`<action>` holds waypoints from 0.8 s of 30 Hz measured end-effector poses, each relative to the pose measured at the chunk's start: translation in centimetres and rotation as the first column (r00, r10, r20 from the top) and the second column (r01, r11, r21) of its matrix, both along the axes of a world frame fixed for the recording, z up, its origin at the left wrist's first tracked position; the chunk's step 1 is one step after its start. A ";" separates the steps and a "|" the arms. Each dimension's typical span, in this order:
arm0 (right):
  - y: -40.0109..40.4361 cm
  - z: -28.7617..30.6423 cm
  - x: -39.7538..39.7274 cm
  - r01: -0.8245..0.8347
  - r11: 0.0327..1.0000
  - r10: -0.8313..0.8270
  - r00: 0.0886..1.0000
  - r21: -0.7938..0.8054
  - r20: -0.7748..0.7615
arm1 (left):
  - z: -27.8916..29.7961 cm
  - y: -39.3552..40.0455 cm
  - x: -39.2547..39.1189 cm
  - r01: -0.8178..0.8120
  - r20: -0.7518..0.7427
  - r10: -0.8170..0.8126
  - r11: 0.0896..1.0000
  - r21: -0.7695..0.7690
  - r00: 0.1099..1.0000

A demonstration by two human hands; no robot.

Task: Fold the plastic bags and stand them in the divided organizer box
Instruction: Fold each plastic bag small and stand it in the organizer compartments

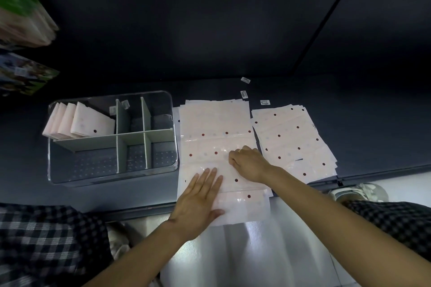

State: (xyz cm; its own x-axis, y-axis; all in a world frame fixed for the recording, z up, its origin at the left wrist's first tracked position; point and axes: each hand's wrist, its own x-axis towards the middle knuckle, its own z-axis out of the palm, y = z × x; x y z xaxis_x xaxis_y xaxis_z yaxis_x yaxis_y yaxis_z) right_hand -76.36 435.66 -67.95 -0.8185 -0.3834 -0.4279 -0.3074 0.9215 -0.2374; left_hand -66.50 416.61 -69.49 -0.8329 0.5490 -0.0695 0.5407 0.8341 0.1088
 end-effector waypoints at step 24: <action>4.0 -2.8 8.9 0.107 0.994 -0.109 0.983 -0.017 -0.146 | -2.4 -0.7 -0.5 0.076 0.241 -0.047 0.991 -0.111 0.969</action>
State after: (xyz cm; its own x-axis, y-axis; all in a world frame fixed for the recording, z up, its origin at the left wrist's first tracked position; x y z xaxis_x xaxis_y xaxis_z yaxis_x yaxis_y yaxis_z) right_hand -67.43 439.70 -70.79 -0.9089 -0.2926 -0.2972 -0.2383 0.9492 -0.2056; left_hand -67.01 415.92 -71.93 -0.7497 0.5746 -0.3282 0.5620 0.8148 0.1426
